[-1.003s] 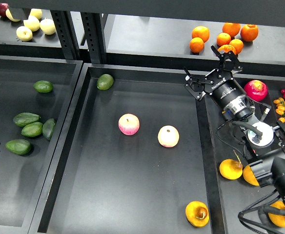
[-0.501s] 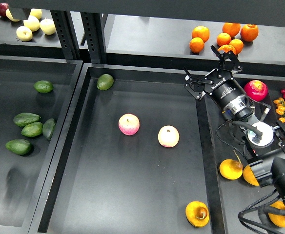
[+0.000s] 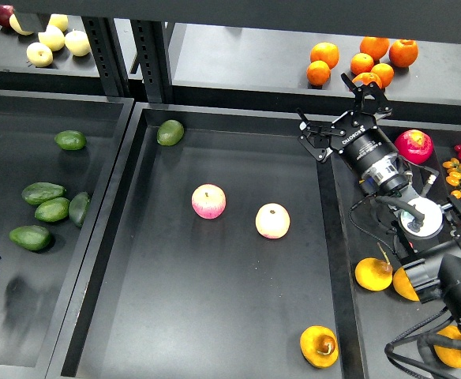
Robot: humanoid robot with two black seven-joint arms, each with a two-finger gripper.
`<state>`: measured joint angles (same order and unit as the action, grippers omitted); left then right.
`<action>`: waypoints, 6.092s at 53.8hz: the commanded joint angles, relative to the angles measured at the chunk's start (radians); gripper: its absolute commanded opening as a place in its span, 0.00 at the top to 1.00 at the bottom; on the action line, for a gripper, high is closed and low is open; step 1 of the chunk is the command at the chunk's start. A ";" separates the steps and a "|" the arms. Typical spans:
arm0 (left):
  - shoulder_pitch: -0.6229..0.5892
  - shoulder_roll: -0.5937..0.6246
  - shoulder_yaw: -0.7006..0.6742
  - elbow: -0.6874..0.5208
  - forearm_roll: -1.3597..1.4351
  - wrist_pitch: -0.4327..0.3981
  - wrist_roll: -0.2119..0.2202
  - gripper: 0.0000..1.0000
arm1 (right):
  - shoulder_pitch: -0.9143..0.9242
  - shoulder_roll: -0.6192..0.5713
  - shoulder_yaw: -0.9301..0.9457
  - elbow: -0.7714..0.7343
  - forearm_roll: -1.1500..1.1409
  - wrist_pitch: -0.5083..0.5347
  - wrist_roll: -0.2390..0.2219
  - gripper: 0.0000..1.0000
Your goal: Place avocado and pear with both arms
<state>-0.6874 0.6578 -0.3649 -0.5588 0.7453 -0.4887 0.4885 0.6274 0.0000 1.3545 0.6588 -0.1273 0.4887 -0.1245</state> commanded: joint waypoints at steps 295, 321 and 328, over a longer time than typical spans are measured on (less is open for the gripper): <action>0.078 -0.658 -1.201 -0.179 -0.767 0.000 -0.268 0.00 | 0.172 -0.322 -0.627 0.349 0.069 0.000 -0.364 0.00; 0.078 -0.658 -1.201 -0.178 -0.767 0.000 -0.268 0.00 | 0.215 -0.520 -0.836 0.524 0.098 0.000 -0.364 0.00; 0.078 -0.658 -1.201 -0.178 -0.767 0.000 -0.268 0.00 | 0.233 -0.589 -0.916 0.545 0.098 0.000 -0.364 0.00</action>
<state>-0.6089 0.0000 -1.5662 -0.7363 -0.0215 -0.4886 0.2208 0.8465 -0.5328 0.5013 1.1866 -0.0304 0.4887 -0.4888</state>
